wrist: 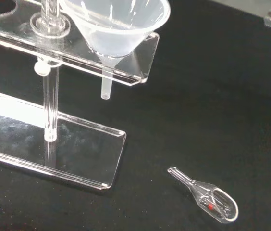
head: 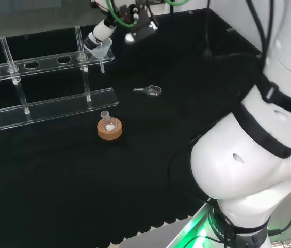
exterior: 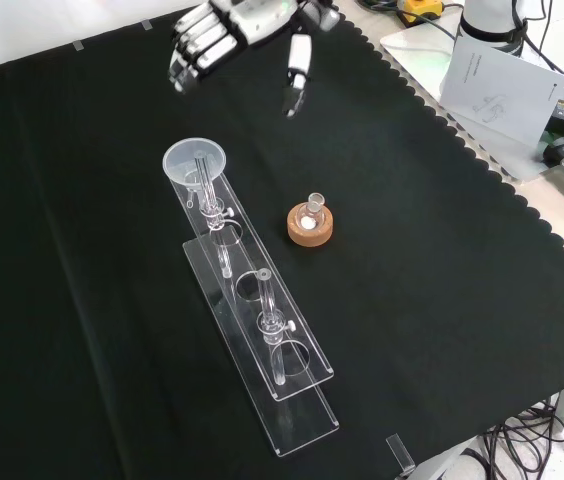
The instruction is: Put the funnel back on the funnel stand.
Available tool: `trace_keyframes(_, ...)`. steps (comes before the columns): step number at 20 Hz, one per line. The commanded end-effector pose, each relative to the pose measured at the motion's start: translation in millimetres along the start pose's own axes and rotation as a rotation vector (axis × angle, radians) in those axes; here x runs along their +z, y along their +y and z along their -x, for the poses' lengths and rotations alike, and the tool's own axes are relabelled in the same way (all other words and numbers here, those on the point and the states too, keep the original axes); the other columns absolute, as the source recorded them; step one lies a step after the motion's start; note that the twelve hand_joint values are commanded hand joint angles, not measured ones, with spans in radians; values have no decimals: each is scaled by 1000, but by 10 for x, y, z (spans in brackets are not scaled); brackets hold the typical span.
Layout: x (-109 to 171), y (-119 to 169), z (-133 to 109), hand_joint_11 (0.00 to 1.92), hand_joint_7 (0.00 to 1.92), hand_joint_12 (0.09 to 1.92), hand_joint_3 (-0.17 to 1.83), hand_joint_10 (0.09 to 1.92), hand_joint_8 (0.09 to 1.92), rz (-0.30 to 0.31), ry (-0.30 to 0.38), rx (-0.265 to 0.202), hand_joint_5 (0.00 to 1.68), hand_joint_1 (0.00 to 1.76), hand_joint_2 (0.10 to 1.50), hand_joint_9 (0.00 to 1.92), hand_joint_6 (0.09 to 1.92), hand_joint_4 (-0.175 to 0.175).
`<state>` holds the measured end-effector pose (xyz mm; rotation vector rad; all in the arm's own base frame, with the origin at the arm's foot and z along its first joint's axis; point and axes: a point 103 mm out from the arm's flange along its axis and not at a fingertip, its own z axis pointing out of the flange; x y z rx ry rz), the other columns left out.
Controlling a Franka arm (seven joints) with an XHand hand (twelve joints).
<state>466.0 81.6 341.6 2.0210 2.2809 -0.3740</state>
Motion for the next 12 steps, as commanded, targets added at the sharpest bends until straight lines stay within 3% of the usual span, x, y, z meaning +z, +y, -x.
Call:
trace_keyframes(1, -22, -652, 151, 18, 1, 1505, 60, 785, 581, 61, 81, 56, 165, 410, 770, 135, 87, -7)
trace_keyframes(7, 40, -874, 317, 25, 0, 1503, 66, 783, 599, 49, 115, 98, 183, 420, 787, 146, 87, -8)
trace_keyframes(12, 62, -988, 321, 28, 0, 1503, 68, 783, 600, 43, 109, 109, 190, 424, 794, 151, 87, -8)
